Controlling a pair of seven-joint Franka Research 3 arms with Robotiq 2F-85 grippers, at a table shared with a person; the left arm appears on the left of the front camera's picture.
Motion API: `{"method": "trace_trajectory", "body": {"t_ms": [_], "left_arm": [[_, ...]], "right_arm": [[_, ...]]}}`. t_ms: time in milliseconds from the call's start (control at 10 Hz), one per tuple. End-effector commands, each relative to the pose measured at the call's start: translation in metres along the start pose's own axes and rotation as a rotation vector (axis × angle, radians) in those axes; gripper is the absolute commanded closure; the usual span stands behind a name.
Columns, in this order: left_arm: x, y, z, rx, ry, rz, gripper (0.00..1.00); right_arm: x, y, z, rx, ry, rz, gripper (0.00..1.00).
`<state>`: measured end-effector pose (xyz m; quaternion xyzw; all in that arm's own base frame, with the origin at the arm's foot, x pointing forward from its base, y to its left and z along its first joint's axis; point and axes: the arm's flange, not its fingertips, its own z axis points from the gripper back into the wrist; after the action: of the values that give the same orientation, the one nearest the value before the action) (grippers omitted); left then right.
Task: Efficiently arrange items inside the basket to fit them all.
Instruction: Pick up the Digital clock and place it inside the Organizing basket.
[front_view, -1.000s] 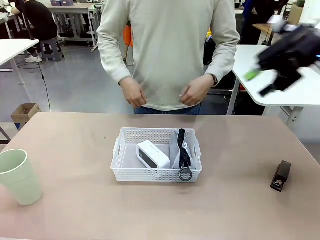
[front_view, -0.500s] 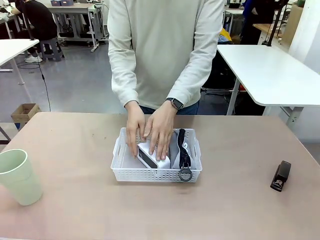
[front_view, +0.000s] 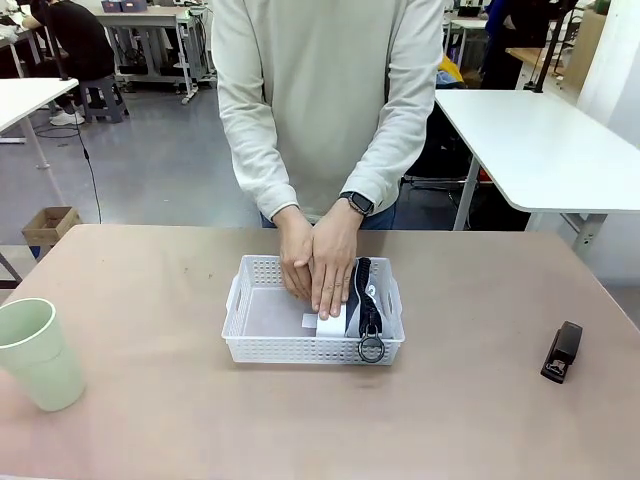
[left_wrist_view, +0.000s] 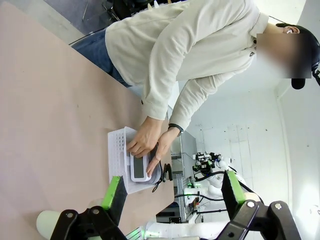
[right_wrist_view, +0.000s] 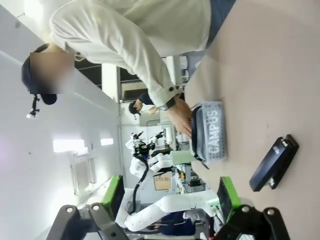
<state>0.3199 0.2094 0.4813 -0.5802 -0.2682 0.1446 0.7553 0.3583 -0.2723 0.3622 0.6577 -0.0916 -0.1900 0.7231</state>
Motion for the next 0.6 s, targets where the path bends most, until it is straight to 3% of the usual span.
{"method": "trace_trajectory", "body": {"t_ms": [0, 500], "left_arm": [[0.0012, -0.0014, -0.0006, -0.025, -0.009, -0.018, 0.00], [0.0012, -0.0014, -0.0006, -0.025, -0.009, -0.018, 0.00]], "right_arm": [[-0.0065, 0.0005, 0.0033, 0.033, 0.003, 0.000, 0.00], [-0.0065, 0.0005, 0.0033, 0.033, 0.003, 0.000, 0.00]]}}
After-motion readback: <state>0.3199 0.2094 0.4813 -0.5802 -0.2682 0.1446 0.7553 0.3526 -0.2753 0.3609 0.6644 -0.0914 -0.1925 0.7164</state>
